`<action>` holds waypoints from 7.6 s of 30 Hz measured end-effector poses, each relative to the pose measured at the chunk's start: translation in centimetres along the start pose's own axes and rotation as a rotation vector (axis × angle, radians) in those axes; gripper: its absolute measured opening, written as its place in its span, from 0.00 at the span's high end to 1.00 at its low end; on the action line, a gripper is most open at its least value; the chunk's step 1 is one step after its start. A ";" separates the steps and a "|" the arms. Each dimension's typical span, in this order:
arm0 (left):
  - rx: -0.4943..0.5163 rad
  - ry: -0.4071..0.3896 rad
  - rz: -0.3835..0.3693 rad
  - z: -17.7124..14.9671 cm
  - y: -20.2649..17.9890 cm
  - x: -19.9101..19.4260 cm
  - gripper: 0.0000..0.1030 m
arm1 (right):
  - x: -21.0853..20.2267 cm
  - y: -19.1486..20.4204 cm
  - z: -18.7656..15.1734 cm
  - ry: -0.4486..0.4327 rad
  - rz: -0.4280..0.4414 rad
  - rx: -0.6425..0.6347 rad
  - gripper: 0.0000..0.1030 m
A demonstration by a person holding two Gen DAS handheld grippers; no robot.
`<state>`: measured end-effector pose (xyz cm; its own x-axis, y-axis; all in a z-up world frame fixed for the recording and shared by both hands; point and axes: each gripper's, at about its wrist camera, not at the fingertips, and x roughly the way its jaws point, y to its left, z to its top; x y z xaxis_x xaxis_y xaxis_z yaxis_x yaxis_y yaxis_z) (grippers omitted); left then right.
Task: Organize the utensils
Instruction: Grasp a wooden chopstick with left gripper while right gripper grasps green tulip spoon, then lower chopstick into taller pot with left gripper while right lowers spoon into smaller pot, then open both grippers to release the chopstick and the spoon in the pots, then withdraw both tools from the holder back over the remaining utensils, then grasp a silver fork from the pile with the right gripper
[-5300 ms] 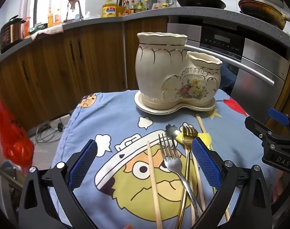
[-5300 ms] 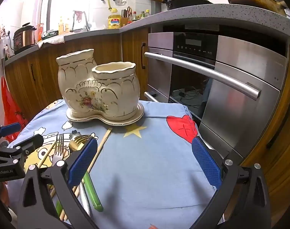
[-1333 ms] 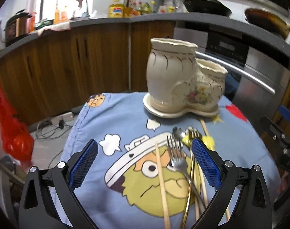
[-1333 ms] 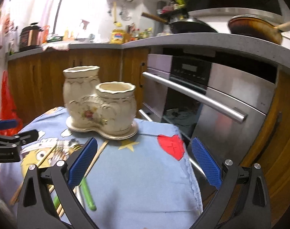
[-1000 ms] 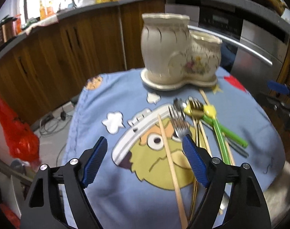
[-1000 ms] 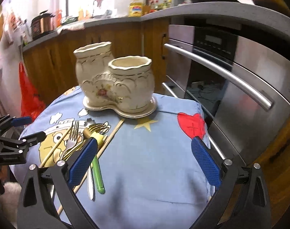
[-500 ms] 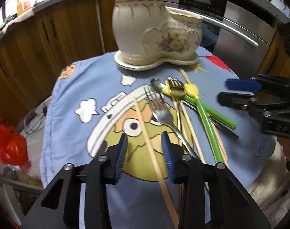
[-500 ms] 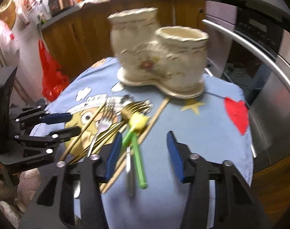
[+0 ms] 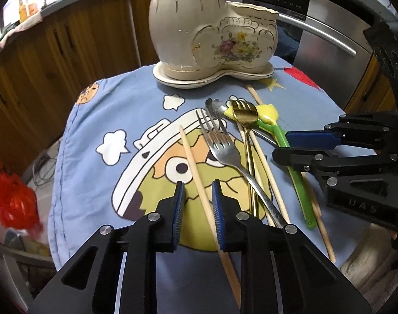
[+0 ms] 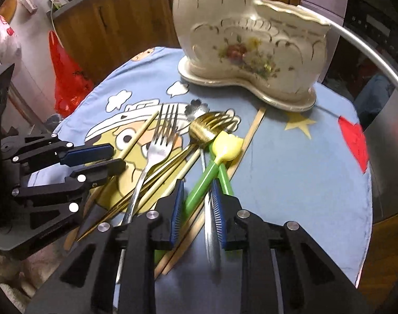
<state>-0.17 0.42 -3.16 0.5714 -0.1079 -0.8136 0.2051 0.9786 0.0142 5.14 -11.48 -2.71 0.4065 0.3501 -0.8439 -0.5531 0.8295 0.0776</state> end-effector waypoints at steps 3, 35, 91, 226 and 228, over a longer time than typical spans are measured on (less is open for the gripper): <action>0.021 0.006 0.032 0.3 -0.3 0.3 0.90 | -0.5 -0.4 0.0 -0.019 0.019 0.021 0.83; -0.066 -0.464 -0.087 6.7 1.3 -7.9 0.94 | -10.3 -5.2 2.7 -0.484 0.099 0.077 0.91; -0.186 -0.736 -0.166 17.2 6.4 -3.2 0.94 | -5.5 -12.7 11.1 -0.689 0.101 0.221 0.91; 0.028 -0.052 -0.032 -0.6 -1.1 -2.1 0.24 | -5.1 -7.5 -3.5 -0.245 -0.027 0.016 0.07; 0.030 -0.052 -0.028 -0.8 -0.7 -2.4 0.25 | -5.0 -7.2 -3.5 -0.232 -0.020 0.005 0.13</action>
<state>-2.30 0.13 -1.65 0.6056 -0.1454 -0.7824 0.2451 0.9694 0.0096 4.57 -20.66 -0.93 0.5739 0.4240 -0.7006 -0.5401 0.8390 0.0654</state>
